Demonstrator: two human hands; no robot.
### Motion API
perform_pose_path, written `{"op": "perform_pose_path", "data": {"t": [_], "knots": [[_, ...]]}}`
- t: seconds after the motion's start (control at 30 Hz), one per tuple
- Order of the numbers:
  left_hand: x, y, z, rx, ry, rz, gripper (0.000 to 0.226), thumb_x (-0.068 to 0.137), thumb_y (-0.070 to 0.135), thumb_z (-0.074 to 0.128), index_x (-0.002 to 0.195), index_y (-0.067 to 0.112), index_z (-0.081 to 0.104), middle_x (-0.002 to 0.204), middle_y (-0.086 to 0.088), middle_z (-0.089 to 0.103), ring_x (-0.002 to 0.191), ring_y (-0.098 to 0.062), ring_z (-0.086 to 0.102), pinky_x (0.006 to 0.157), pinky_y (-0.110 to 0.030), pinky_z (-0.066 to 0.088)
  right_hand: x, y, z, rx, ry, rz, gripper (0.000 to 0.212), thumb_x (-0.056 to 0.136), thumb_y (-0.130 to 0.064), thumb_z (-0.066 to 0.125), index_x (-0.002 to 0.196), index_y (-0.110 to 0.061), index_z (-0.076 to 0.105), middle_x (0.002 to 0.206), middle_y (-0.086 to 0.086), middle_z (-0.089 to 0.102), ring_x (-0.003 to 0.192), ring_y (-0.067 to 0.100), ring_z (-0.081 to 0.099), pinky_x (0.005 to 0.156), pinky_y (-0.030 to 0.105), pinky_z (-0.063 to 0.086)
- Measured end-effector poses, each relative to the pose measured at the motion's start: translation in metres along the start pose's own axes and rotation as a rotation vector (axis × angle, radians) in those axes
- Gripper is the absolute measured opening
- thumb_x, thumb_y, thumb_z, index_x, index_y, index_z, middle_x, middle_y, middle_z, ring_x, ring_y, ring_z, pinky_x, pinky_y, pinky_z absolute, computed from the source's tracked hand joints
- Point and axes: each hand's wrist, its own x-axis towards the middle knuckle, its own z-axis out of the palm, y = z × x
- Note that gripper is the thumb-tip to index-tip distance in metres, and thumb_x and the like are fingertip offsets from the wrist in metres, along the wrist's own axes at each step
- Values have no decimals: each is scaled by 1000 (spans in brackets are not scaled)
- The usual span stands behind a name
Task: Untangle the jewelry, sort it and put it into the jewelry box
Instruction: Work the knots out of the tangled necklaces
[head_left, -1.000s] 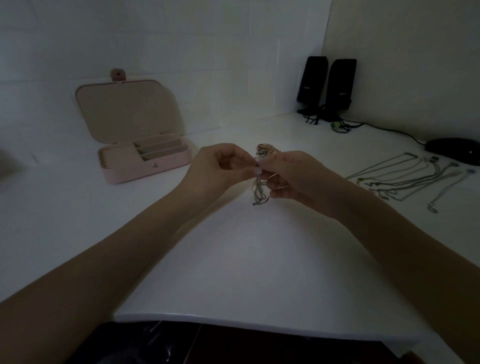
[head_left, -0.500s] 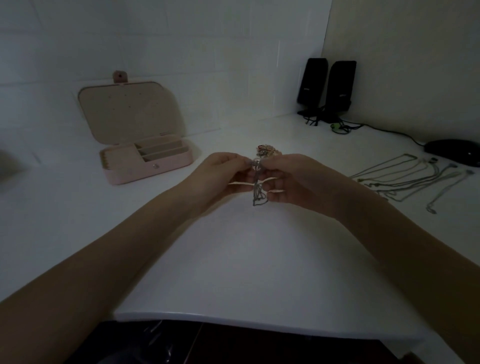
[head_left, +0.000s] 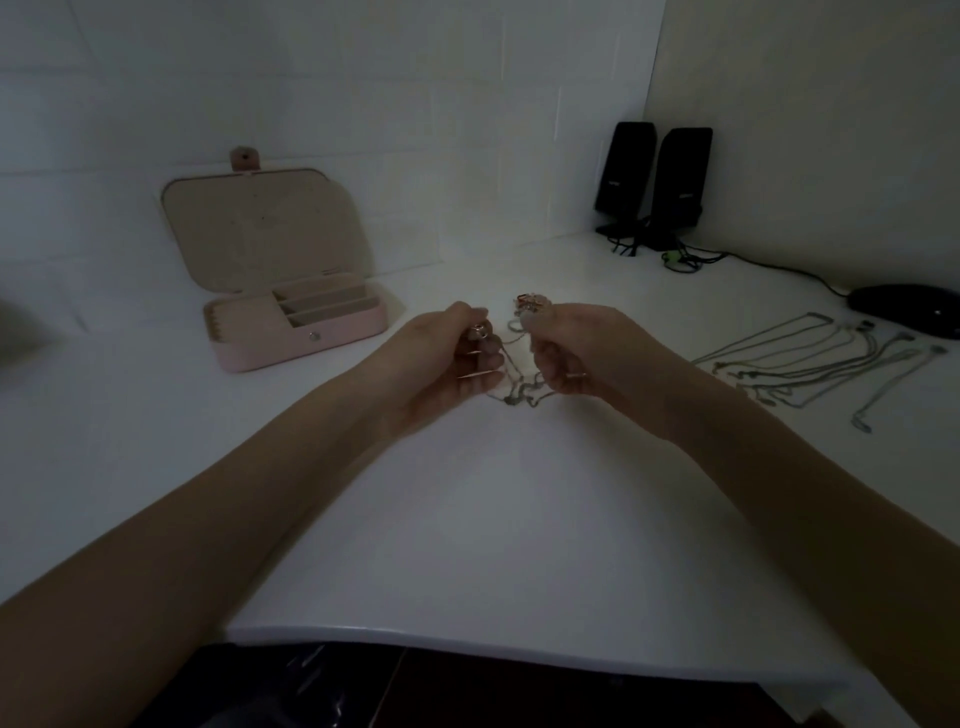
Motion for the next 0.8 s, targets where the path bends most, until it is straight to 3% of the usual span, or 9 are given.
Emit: {"op": "perform_pose_path", "data": {"t": [0.2,0.37,0.53,0.67,0.8], "knots": [[-1,4,-3,-30,-33,-2,20,94,14,51,74,10,54,62,-2,58,53,-12,60,56,-21,53,0,4,5,-235,165,-238,14,84,-33,68,93,-22,64,84,-9,64,59,3,51,57,15,42],[-2,1,-4,29,-85,52,15,92,12,53,80,7,60,67,-3,63,60,-12,63,63,-24,55,-6,-1,7,-150,154,-387,4,82,-19,72,82,-17,69,69,-14,66,57,19,48,50,23,35],[-4,0,-3,76,-85,92,14,91,8,55,80,6,62,70,-3,66,64,-11,65,68,-24,55,-3,1,7,-87,160,-332,7,81,-13,72,80,-12,65,72,-2,67,63,14,57,58,21,45],[-6,1,-2,100,-61,119,17,90,4,53,75,7,62,68,-1,66,65,-10,66,68,-25,55,-3,1,4,157,76,-202,13,86,-10,66,75,-13,59,77,6,65,66,9,60,62,18,48],[-6,2,-3,48,-62,96,17,89,0,52,76,4,61,70,-5,67,63,-11,65,70,-26,57,-2,2,5,321,18,-201,18,86,1,62,72,-9,55,67,4,64,60,10,59,62,18,51]]}}
